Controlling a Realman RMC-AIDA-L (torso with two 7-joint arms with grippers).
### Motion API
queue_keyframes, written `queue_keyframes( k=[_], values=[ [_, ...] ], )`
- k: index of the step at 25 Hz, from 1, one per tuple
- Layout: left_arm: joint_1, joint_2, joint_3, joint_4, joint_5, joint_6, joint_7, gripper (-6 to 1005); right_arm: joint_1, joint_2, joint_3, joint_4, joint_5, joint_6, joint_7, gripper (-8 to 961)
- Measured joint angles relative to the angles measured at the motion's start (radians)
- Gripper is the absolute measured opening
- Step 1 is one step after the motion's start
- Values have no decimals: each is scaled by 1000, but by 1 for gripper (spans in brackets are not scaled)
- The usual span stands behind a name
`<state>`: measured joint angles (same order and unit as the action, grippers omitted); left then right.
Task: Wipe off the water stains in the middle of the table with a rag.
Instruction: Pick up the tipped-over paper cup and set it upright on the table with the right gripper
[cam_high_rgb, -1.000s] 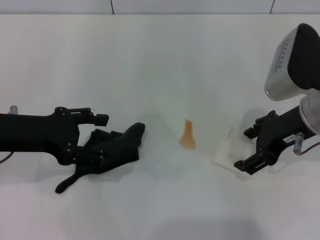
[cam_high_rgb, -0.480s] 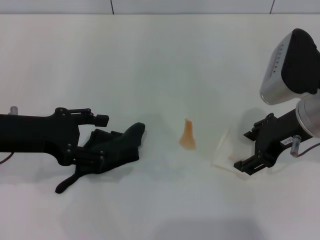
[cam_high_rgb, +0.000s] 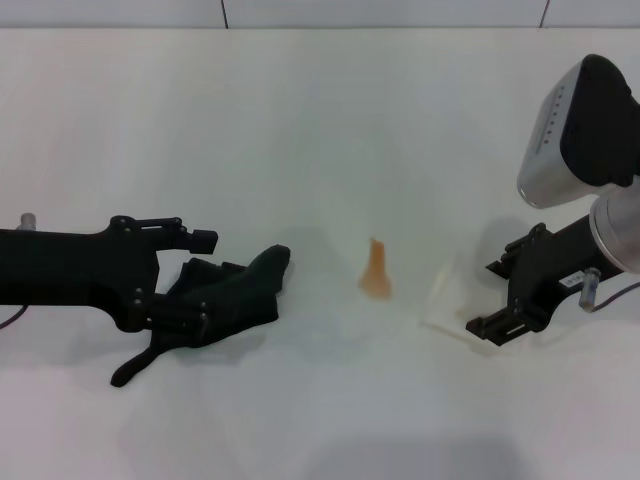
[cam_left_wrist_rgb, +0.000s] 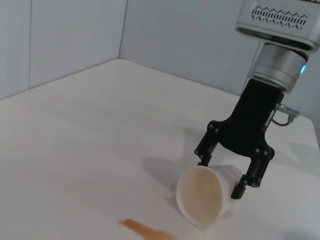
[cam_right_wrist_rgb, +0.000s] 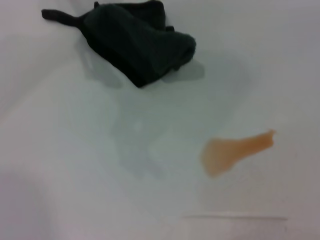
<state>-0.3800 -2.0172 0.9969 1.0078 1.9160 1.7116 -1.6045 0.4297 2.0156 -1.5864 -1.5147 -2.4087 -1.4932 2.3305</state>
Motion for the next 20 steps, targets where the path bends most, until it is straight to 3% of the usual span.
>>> queue_keyframes(
  k=[9, 20],
  values=[
    [11, -2, 0, 0, 0, -3, 37, 884, 1, -4, 54, -80, 1, -19, 6, 705],
    [6, -3, -2, -3, -2, -18, 51, 884, -5, -6, 221, -18, 14, 49, -32, 706]
  ],
)
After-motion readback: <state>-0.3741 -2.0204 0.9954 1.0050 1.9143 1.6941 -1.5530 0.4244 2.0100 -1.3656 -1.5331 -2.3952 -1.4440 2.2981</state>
